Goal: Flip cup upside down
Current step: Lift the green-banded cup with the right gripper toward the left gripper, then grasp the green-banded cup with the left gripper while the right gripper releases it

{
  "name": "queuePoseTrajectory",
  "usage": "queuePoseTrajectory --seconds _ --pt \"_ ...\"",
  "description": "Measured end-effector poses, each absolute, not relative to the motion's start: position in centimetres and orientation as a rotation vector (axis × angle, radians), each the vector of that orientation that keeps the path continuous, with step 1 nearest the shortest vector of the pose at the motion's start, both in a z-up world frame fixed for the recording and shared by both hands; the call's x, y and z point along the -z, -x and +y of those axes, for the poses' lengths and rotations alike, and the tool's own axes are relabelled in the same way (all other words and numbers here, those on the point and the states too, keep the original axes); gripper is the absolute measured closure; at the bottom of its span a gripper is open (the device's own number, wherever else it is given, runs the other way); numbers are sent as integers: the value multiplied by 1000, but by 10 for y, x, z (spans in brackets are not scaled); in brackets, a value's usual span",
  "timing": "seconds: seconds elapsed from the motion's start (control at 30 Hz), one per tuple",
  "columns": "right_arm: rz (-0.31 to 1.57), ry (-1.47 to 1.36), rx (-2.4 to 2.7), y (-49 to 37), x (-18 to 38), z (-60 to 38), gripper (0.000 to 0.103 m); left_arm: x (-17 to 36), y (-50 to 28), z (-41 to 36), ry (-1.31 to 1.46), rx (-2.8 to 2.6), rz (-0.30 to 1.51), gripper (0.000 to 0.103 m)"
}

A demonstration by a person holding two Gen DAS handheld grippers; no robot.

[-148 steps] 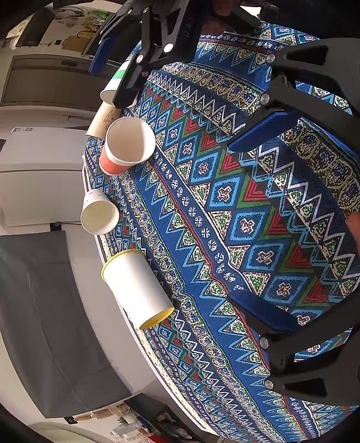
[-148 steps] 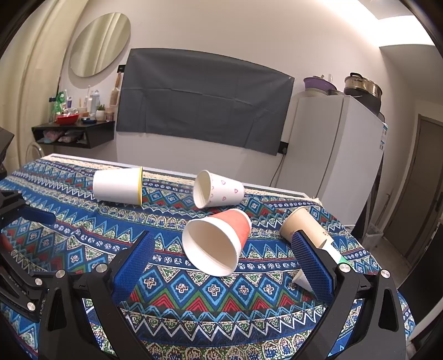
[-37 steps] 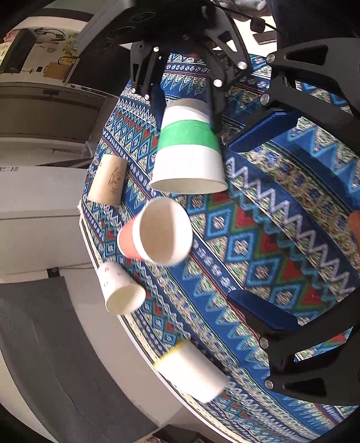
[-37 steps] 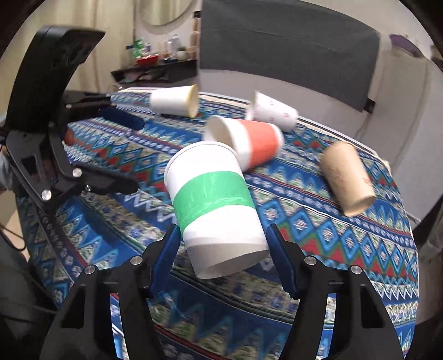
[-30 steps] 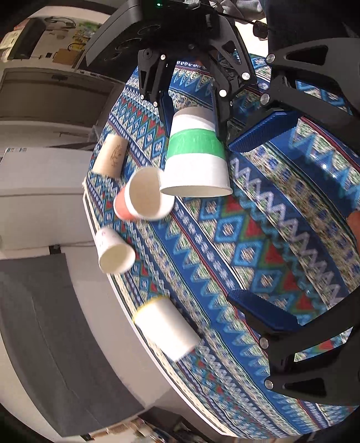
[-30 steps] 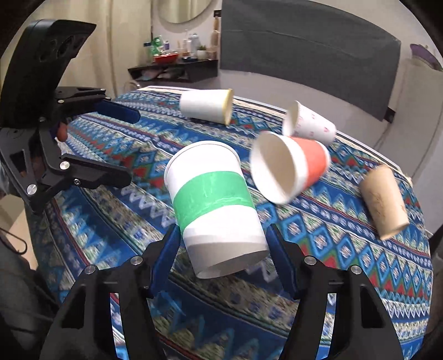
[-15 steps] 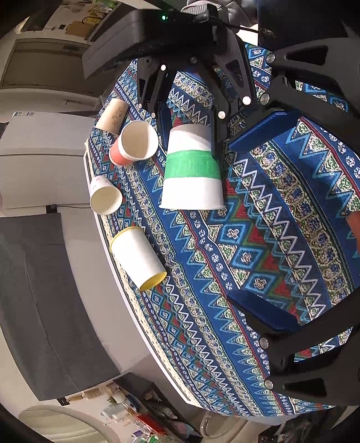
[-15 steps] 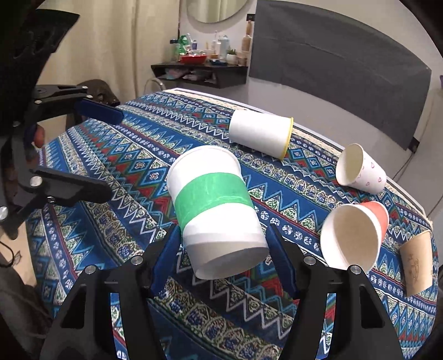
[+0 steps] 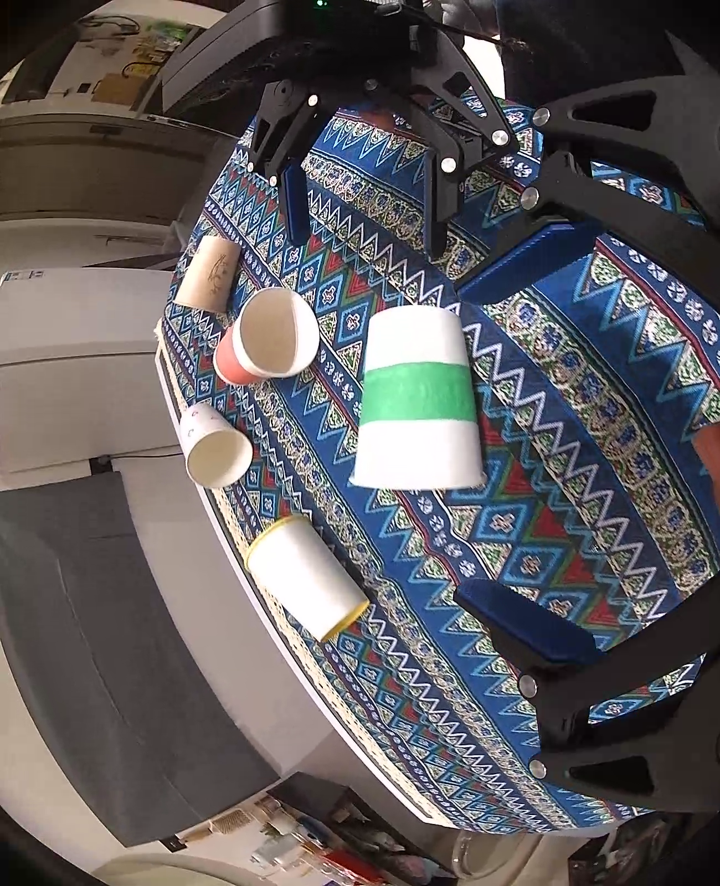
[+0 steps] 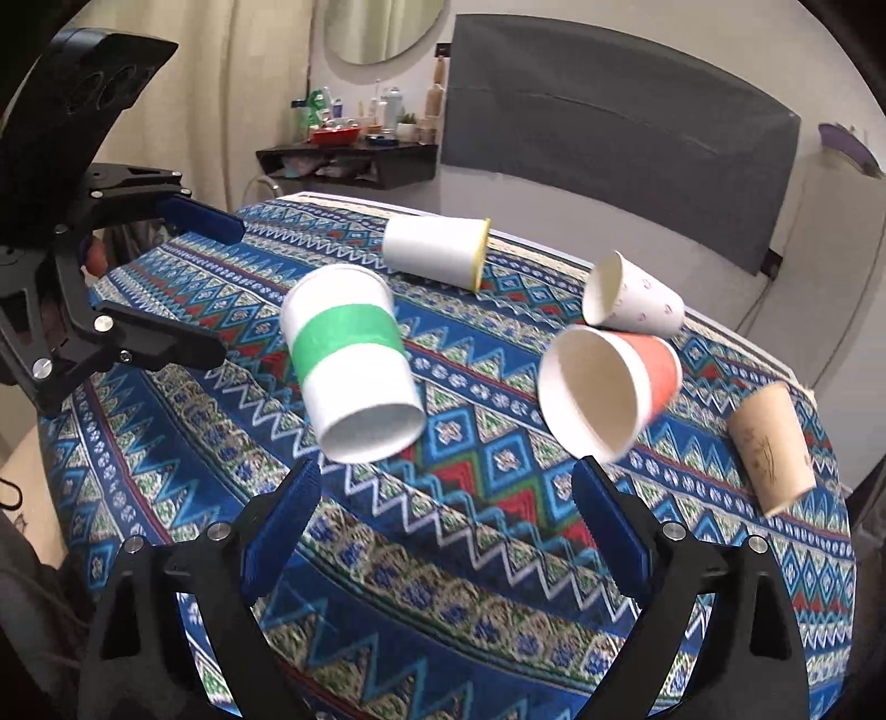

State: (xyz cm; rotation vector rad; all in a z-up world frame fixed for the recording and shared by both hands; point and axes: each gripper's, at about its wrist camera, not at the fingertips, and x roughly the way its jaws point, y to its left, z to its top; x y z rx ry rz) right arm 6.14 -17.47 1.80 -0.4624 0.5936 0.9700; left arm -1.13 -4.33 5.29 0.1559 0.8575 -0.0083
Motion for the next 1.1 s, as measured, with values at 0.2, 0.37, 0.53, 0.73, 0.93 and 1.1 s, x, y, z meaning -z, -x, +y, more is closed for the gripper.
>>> queuePoseTrajectory --seconds 0.2,0.37,0.53,0.73,0.93,1.1 --pt "624 405 -935 -79 -18 -197 15 -44 -3 -75 -264 35 906 6" --pt "678 342 -925 -92 -16 -215 15 -45 -18 -99 -474 158 943 6" --pt "757 282 -938 -100 -9 -230 14 -35 -41 -105 -675 244 1033 6" --pt "848 261 -974 -108 -8 -231 14 -24 -51 -106 -886 273 1063 6" --pt "863 372 -1084 -110 -8 -213 15 -17 -48 -118 -1045 385 1049 6" --pt "860 496 -1111 -117 -8 -200 15 -9 -63 -123 -1071 456 1086 13"
